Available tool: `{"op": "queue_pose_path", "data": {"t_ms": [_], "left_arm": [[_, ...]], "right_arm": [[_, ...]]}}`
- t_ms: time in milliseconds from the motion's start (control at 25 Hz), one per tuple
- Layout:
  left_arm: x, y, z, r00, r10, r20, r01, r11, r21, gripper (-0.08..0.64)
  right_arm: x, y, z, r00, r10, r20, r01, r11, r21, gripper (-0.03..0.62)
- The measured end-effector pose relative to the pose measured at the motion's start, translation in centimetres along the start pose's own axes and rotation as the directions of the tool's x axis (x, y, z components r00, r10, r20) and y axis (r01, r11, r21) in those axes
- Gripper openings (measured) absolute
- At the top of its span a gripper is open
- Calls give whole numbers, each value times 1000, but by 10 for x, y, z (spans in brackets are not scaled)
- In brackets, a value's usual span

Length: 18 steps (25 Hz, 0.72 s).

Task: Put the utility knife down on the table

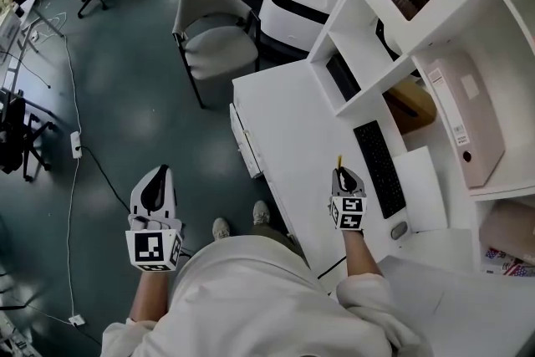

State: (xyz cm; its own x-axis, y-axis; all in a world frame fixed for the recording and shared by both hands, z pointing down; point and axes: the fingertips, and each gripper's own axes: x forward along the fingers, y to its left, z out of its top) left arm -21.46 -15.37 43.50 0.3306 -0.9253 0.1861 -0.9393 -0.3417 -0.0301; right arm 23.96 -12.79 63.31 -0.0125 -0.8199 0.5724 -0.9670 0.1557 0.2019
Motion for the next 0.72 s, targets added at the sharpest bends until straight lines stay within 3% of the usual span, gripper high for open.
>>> {"op": "queue_pose_path", "data": {"t_ms": [320, 720], "left_arm": [[0, 9, -4, 999, 49, -15, -49, 999, 2, 9], [1, 16, -5, 996, 89, -30, -89, 996, 9, 9]], "right_arm": [[44, 8, -41, 990, 55, -133, -58, 998, -18, 66], [82, 24, -89, 954, 111, -279, -117, 993, -5, 65]]}}
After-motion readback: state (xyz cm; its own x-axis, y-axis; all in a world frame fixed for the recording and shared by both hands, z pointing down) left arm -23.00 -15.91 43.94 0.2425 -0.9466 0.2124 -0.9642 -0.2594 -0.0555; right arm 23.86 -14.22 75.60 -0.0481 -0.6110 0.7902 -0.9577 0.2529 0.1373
